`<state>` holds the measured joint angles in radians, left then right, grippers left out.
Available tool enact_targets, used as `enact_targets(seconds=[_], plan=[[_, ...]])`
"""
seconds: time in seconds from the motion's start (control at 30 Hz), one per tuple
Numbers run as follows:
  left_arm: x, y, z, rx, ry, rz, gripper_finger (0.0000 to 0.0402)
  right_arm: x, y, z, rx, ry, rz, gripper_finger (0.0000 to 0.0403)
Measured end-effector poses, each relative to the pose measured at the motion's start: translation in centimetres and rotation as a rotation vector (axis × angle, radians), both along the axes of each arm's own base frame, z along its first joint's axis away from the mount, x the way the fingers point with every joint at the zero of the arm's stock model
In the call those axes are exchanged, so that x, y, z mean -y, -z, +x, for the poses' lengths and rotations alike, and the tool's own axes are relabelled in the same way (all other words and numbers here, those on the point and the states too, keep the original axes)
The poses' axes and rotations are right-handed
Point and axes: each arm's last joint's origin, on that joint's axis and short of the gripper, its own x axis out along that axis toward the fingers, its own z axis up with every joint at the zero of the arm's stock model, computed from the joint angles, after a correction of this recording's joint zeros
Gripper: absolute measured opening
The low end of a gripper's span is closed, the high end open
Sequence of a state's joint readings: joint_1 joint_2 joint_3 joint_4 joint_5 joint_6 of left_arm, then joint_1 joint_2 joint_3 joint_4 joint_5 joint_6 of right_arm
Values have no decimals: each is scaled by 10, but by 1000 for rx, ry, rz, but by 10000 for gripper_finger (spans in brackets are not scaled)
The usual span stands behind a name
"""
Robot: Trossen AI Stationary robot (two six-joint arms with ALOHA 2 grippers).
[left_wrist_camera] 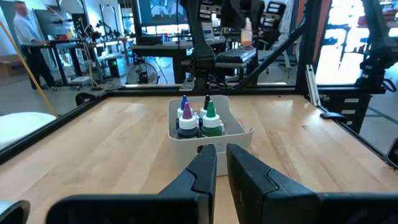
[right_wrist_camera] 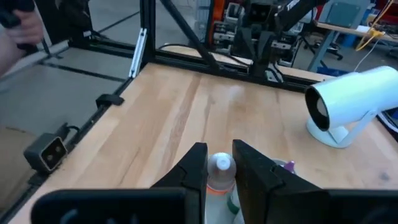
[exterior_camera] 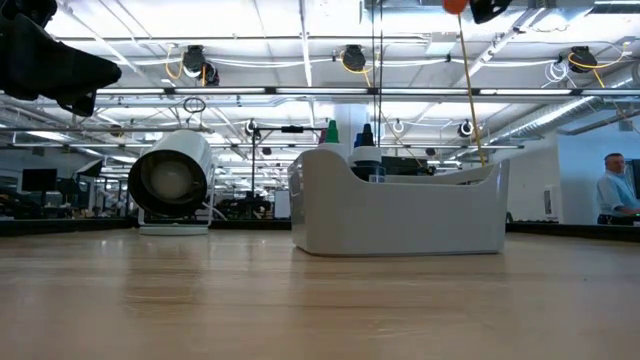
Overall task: Pick & Place food coloring
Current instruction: Put the small orange food coloring bottle into the bin
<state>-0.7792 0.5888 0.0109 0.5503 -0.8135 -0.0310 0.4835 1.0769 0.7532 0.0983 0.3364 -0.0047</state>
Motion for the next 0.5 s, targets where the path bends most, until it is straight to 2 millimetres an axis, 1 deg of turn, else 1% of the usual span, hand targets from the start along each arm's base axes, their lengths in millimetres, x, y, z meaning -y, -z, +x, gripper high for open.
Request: enact_targets(seconds=[0.13, 0.33, 0.5], plan=[[0, 0, 0, 0, 0, 10, 47, 8, -10, -16, -10, 7, 16, 47], [0, 0, 0, 0, -7, 10, 47, 19, -18, -36, -18, -2, -16, 47], [-2, -1, 0, 10, -84, 2, 47, 25, -17, -48, -32, -2, -26, 47]])
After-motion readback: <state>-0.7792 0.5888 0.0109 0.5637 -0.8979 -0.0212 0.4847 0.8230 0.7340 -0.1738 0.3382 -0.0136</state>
